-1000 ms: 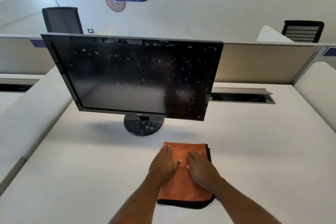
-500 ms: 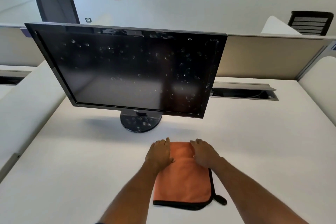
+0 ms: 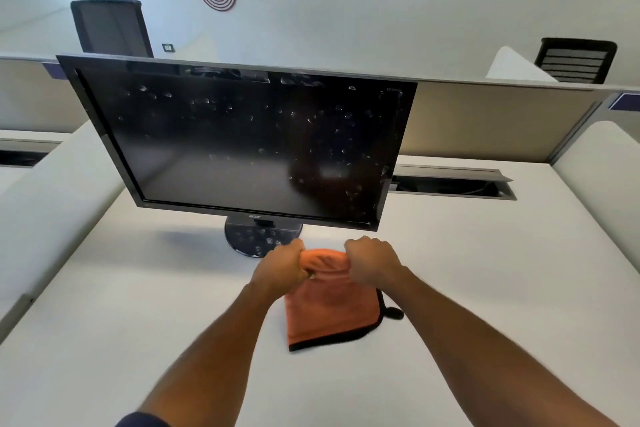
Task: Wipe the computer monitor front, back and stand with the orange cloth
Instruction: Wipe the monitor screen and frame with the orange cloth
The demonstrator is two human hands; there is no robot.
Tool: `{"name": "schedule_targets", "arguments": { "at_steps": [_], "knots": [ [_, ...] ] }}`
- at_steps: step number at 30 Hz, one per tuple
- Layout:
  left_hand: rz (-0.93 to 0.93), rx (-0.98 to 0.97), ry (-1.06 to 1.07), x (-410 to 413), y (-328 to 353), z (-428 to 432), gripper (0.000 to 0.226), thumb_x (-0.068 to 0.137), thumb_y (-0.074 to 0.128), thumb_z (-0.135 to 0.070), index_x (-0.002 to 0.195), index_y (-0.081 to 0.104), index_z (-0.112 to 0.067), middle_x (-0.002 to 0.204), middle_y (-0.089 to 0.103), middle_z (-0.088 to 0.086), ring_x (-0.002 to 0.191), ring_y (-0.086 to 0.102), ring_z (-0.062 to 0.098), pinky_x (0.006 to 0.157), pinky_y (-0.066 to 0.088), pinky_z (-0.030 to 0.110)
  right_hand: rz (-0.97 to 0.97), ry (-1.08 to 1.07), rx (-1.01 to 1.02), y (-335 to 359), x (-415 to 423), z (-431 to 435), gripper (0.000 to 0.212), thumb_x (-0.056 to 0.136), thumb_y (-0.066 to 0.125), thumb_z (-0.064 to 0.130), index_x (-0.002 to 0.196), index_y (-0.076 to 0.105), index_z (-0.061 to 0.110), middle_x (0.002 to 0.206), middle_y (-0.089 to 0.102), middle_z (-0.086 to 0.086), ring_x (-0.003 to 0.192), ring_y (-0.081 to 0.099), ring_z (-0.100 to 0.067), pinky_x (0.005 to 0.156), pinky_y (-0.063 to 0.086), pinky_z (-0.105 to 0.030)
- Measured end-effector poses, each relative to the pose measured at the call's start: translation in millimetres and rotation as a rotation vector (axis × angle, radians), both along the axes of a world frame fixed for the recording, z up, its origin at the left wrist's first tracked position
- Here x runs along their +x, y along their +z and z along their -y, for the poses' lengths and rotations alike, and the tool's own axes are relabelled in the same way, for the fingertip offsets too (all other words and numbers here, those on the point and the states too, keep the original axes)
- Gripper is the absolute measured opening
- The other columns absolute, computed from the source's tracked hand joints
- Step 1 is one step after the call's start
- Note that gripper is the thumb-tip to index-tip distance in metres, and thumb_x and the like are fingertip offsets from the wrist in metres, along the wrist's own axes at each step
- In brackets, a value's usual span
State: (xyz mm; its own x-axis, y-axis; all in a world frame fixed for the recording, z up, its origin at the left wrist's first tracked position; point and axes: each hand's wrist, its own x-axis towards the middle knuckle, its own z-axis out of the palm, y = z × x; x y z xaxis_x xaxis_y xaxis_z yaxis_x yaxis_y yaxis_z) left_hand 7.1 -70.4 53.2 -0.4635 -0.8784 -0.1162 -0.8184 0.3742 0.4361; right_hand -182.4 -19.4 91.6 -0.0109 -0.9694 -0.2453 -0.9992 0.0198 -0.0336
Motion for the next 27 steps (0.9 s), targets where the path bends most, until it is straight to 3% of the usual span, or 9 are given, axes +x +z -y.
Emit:
{"name": "schedule_targets", "arguments": {
  "at_steps": [3,8,10,12,16,20,24,27],
  "knots": [
    [-0.045,-0.179,0.03,2,27,-6,0.026,0.092,0.058,-0.042,0.086,0.043,-0.021,0.08,0.061,-0.002,0.065,0.051,0.014,0.052,0.031,0.025,-0.033,-0.027,-0.16,19,7,0,0.019,0.087,0.048,0.02,0.104,0.055,0.015,0.103,0.064,-0.007,0.093,0.062,-0.029,0.079,0.042,-0.036],
    [-0.064,-0.32,0.007,12,37,-23,0.02,0.092,0.061,-0.036,0.09,0.049,-0.02,0.092,0.064,0.001,0.07,0.051,0.013,0.059,0.035,0.021,-0.053,0.034,-0.257,31,16,-12,0.02,0.09,0.056,0.028,0.106,0.056,0.017,0.1,0.066,-0.005,0.089,0.063,-0.027,0.089,0.043,-0.037],
    [-0.015,-0.22,-0.028,18,25,-32,0.022,0.091,0.061,-0.037,0.102,0.052,-0.02,0.1,0.065,0.0,0.075,0.056,0.013,0.063,0.04,0.021,-0.043,0.092,-0.151,29,17,-23,0.03,0.088,0.057,0.022,0.117,0.054,0.016,0.109,0.064,-0.008,0.094,0.062,-0.029,0.083,0.045,-0.035],
    [0.097,0.005,-0.07,21,10,-47,0.03,0.09,0.063,-0.035,0.115,0.05,-0.024,0.107,0.065,-0.001,0.084,0.061,0.016,0.07,0.047,0.023,-0.025,0.148,0.04,25,17,-36,0.038,0.088,0.059,0.018,0.125,0.05,0.015,0.119,0.059,-0.012,0.102,0.06,-0.031,0.082,0.045,-0.035],
    [0.308,0.214,-0.226,20,-14,-70,0.041,0.084,0.065,-0.031,0.118,0.044,-0.021,0.112,0.062,0.007,0.093,0.061,0.023,0.073,0.046,0.031,0.004,0.231,0.339,2,18,-52,0.036,0.089,0.058,0.019,0.124,0.053,0.012,0.126,0.057,-0.013,0.108,0.057,-0.032,0.085,0.045,-0.037],
    [0.224,0.317,-0.218,19,-20,-74,0.043,0.081,0.067,-0.032,0.118,0.049,-0.02,0.112,0.062,0.006,0.087,0.054,0.018,0.07,0.04,0.027,0.096,0.247,0.456,-17,12,-51,0.03,0.085,0.063,0.017,0.114,0.057,0.01,0.116,0.06,-0.011,0.091,0.05,-0.024,0.069,0.037,-0.029],
    [0.048,0.343,-0.1,20,-14,-56,0.033,0.071,0.075,-0.031,0.099,0.059,-0.022,0.097,0.061,-0.001,0.084,0.057,0.016,0.069,0.046,0.026,0.129,0.198,0.476,-14,2,-37,0.035,0.085,0.063,0.025,0.117,0.058,0.012,0.119,0.059,-0.011,0.106,0.056,-0.029,0.076,0.04,-0.03],
    [-0.057,0.313,0.01,18,-8,-40,0.04,0.068,0.079,-0.034,0.103,0.063,-0.023,0.099,0.065,-0.003,0.089,0.06,0.017,0.076,0.05,0.027,0.191,0.13,0.449,-14,-3,-24,0.027,0.085,0.059,0.022,0.109,0.06,0.011,0.118,0.061,-0.011,0.105,0.058,-0.029,0.075,0.041,-0.03]
  ]
}}
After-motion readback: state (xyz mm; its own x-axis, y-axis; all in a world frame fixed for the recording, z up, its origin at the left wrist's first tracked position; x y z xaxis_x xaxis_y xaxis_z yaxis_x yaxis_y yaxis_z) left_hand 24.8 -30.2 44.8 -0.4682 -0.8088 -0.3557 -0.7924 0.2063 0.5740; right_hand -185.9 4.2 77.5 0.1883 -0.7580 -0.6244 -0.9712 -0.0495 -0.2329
